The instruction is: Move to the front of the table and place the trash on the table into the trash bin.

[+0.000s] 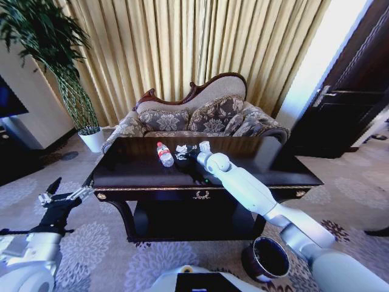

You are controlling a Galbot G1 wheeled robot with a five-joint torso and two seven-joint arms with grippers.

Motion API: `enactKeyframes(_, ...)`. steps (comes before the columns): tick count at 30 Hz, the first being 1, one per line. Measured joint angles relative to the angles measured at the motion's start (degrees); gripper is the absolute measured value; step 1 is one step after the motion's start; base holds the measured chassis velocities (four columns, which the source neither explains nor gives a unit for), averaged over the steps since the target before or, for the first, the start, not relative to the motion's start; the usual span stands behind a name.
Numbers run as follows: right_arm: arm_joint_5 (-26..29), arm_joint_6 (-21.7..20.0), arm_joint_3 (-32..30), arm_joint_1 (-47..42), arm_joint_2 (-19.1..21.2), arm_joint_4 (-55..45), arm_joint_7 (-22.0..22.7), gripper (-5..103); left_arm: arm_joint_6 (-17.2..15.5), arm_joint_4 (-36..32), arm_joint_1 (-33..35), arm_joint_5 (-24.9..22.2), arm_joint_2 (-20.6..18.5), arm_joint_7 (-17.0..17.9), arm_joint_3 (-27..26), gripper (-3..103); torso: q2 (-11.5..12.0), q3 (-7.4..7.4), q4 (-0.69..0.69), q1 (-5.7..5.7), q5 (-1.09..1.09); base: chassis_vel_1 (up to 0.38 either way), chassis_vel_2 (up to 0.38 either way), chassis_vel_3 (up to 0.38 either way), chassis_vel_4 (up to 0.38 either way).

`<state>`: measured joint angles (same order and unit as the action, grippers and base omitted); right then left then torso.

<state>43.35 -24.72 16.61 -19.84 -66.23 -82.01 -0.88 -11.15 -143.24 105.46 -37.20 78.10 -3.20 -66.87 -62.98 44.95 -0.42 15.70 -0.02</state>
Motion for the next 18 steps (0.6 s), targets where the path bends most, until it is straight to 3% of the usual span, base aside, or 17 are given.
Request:
enactKeyframes(5, -0.01, 0.02, 0.00, 0.14, -0.08, 0.16, 0.00, 79, 0.00, 0.00, -0.08, -0.05, 0.00, 0.00, -0.02, 100, 0.00, 0.00, 0.00, 0.00, 0.00, 0.000, 0.000, 0.000, 0.000)
enactKeyframes(8, -0.06, 0.08, -0.02, 0.12, 0.02, 0.16, 0.00, 74, 0.00, 0.00, -0.10, -0.06, 0.03, 0.00, 0.06, 100, 0.00, 0.00, 0.00, 0.00, 0.00, 0.000, 0.000, 0.000, 0.000)
enactKeyframes(11, -0.11, 0.23, -0.02, -0.03, 0.28, 0.15, 0.00, 57, 0.00, 0.00, -0.11, -0.12, 0.02, 0.04, 0.09, 100, 0.00, 0.00, 0.00, 0.00, 0.00, 0.000, 0.000, 0.000, 0.000)
enactKeyframes(12, -0.11, 0.23, -0.02, -0.03, 0.28, 0.15, 0.00, 57, 0.00, 0.00, -0.11, -0.12, 0.02, 0.04, 0.09, 100, 0.00, 0.00, 0.00, 0.00, 0.00, 0.000, 0.000, 0.000, 0.000)
enactKeyframes(16, -0.12, 0.35, -0.07, -0.13, 0.48, 0.07, 0.00, 36, 0.01, 0.00, -0.14, -0.14, -0.03, 0.09, 0.20, 100, 0.00, 0.00, 0.00, 0.00, 0.00, 0.000, 0.000, 0.000, 0.000)
enactKeyframes(18, -0.12, 0.36, -0.11, -0.13, 0.53, 0.05, 0.00, 30, 0.01, 0.00, -0.16, -0.15, -0.05, 0.10, 0.23, 100, 0.00, 0.00, 0.00, 0.00, 0.00, 0.000, 0.000, 0.000, 0.000)
